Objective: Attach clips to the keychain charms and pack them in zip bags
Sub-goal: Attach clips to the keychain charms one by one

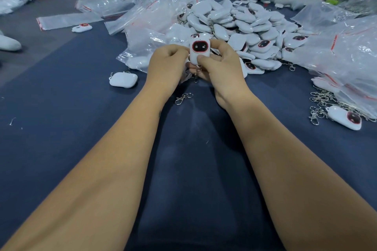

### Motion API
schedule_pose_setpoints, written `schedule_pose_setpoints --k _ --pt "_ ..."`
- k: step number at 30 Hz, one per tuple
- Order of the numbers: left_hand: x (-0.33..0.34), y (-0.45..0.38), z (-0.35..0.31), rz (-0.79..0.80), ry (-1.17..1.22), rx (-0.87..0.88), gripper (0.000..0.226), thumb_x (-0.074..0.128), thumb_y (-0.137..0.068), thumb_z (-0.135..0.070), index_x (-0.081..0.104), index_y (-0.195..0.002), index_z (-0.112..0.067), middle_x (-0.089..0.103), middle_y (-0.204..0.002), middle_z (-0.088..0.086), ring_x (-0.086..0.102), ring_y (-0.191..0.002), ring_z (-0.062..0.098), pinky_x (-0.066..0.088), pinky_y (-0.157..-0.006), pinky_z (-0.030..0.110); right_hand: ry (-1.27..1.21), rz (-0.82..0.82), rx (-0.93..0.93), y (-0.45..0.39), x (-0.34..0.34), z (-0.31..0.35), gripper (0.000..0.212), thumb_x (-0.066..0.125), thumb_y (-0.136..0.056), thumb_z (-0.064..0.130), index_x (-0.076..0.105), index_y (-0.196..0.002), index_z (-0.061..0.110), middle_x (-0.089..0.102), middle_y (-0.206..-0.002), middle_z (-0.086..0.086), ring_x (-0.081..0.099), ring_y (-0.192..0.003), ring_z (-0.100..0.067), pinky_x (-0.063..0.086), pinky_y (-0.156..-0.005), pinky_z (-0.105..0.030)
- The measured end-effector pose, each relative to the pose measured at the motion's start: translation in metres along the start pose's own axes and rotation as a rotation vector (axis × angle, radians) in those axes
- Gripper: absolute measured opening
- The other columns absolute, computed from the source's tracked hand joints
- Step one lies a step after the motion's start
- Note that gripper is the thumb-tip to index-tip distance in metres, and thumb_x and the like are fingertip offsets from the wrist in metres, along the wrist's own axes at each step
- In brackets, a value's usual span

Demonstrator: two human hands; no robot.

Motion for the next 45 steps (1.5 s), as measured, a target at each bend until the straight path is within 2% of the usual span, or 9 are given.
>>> schedule_pose_setpoints --k 4,7,9,11,14,24,30,38,45 --pt "-0.002 -0.006 0.002 -0.024 -0.202 0.065 0.03 0.046 -0.095 -0.008 0.07 -0.109 -0.018 0.07 -0.094 0.004 0.065 -0.077 0.016 0.055 -0.073 0.029 0.002 -0.026 0.005 0.001 -0.001 0.002 0.032 0.053 -0.085 -0.015 0.057 -0.108 0.006 0.073 -0.086 -0.013 0.071 -0.069 -0.021 0.06 -0.072 -0.033" --pt "-0.008 -0.006 0.002 -0.091 -0.271 0.085 0.033 0.044 -0.099 -0.011 0.063 -0.125 -0.018 0.063 -0.125 0.003 0.063 -0.11 0.025 0.05 -0.099 0.042 0.016 -0.041 0.008 0.002 -0.003 0.004 0.031 0.048 -0.083 -0.016 0.057 -0.102 0.007 0.07 -0.082 -0.012 0.068 -0.061 -0.019 0.057 -0.063 -0.028" --pt "-0.012 -0.005 -0.001 -0.118 -0.286 0.111 0.033 0.044 -0.098 -0.01 0.065 -0.121 -0.021 0.064 -0.119 -0.003 0.065 -0.105 0.014 0.052 -0.094 0.034 0.022 -0.03 0.022 0.002 -0.003 0.003 0.029 0.048 -0.083 -0.015 0.057 -0.099 0.007 0.069 -0.08 -0.012 0.068 -0.061 -0.021 0.057 -0.062 -0.029" --pt "-0.009 -0.004 -0.003 -0.088 -0.232 0.112 0.029 0.046 -0.095 -0.008 0.069 -0.106 -0.02 0.068 -0.088 -0.008 0.065 -0.068 0.002 0.054 -0.066 0.022 0.038 -0.012 0.04 0.002 -0.001 0.001 0.029 0.05 -0.084 -0.015 0.058 -0.096 0.01 0.07 -0.084 -0.015 0.069 -0.063 -0.022 0.058 -0.064 -0.032" --pt "-0.001 0.0 -0.002 0.002 -0.085 0.033 0.03 0.046 -0.086 -0.004 0.073 -0.086 -0.017 0.057 -0.05 -0.003 0.045 -0.041 0.016 0.038 -0.044 0.022 0.142 -0.001 0.05 0.001 0.001 -0.002 0.029 0.052 -0.082 -0.012 0.061 -0.094 0.014 0.07 -0.09 -0.018 0.066 -0.072 -0.026 0.058 -0.077 -0.043" --pt "0.004 0.001 -0.003 0.077 -0.067 0.042 0.024 0.057 -0.088 -0.012 0.075 -0.079 -0.025 0.059 -0.057 -0.001 0.045 -0.04 0.011 0.038 -0.043 0.017 0.142 0.026 0.125 -0.004 0.001 -0.009 0.003 0.059 -0.092 0.011 0.06 -0.091 0.013 0.069 -0.091 -0.013 0.068 -0.084 -0.024 0.059 -0.082 -0.044" --pt "0.002 -0.002 0.003 0.093 -0.041 -0.005 0.024 0.056 -0.082 -0.013 0.061 -0.078 0.01 0.049 -0.059 0.018 0.041 -0.04 0.019 0.031 -0.039 0.014 0.061 0.008 0.147 -0.003 -0.002 -0.008 0.008 0.056 -0.094 0.004 0.056 -0.09 0.01 0.063 -0.095 -0.017 0.064 -0.083 -0.025 0.06 -0.075 -0.041" --pt "0.005 -0.002 0.005 0.13 -0.063 -0.017 0.024 0.059 -0.082 -0.018 0.067 -0.087 0.004 0.06 -0.063 0.01 0.048 -0.04 0.015 0.035 -0.04 0.014 0.126 0.064 0.131 0.0 0.0 -0.004 0.013 0.053 -0.094 0.004 0.057 -0.088 0.014 0.065 -0.09 -0.012 0.064 -0.079 -0.02 0.056 -0.062 -0.025" --pt "0.005 0.0 0.004 0.128 -0.101 0.002 0.014 0.06 -0.084 -0.02 0.067 -0.073 -0.014 0.06 -0.055 -0.002 0.049 -0.041 0.013 0.036 -0.042 0.014 0.095 0.038 0.144 -0.002 0.0 -0.006 0.012 0.055 -0.091 0.004 0.059 -0.084 0.013 0.064 -0.076 -0.006 0.063 -0.08 -0.023 0.057 -0.082 -0.042"
Point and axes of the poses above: each hand's wrist, its own y-axis away from the middle knuckle, its own x-axis out of the palm, z = x × y, the point moved 8 cm from there along -y, towards the middle knuckle
